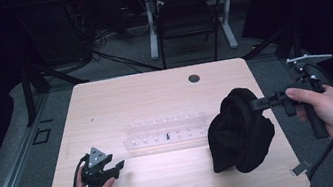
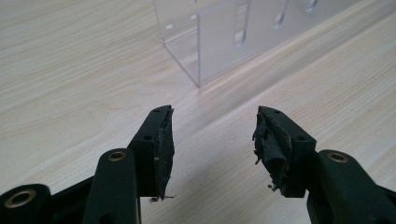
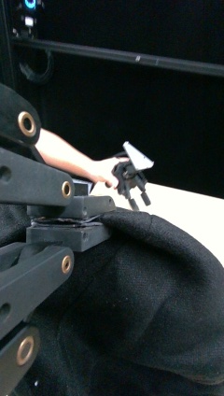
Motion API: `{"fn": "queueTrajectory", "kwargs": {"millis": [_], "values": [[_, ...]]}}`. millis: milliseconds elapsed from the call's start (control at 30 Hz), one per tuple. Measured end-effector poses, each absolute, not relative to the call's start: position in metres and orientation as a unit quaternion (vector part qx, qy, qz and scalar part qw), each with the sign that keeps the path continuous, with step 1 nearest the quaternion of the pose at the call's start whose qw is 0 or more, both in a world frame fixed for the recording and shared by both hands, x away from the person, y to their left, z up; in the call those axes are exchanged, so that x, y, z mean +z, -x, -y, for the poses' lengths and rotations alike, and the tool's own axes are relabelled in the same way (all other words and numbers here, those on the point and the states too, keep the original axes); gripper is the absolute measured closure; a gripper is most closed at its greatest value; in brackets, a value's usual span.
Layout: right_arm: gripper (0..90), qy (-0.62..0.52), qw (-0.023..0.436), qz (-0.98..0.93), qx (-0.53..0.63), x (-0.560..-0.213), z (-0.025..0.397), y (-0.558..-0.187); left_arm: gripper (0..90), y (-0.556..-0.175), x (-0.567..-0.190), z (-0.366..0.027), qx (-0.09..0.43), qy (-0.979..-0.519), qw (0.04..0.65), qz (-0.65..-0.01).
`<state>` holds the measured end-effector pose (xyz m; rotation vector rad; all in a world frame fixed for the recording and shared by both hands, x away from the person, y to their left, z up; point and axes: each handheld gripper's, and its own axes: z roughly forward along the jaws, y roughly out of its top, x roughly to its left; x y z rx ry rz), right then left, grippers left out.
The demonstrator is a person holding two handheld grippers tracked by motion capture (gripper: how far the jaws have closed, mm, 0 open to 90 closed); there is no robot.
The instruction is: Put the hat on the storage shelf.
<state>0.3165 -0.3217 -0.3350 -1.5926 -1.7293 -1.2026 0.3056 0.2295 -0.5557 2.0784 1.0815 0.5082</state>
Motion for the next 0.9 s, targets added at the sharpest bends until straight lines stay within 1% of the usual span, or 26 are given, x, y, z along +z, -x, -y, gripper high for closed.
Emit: {"fn": "queueTrajectory", "kwargs": {"millis": [133,467,900], "values": [[88.1,0.578,0.255,0.619,-0.467,-0.327,0.320,-0.320,47.2,-0.306,-0.556,-0.229,0.197,-0.808,0.363,-0.420],[88.1,0.559,0.256,0.617,-0.491,-0.313,0.309,-0.329,47.1,-0.305,-0.556,-0.230,0.197,-0.806,0.368,-0.420],[88.0,0.540,0.263,0.612,-0.514,-0.304,0.291,-0.342,46.8,-0.305,-0.555,-0.230,0.199,-0.806,0.371,-0.417]]}}
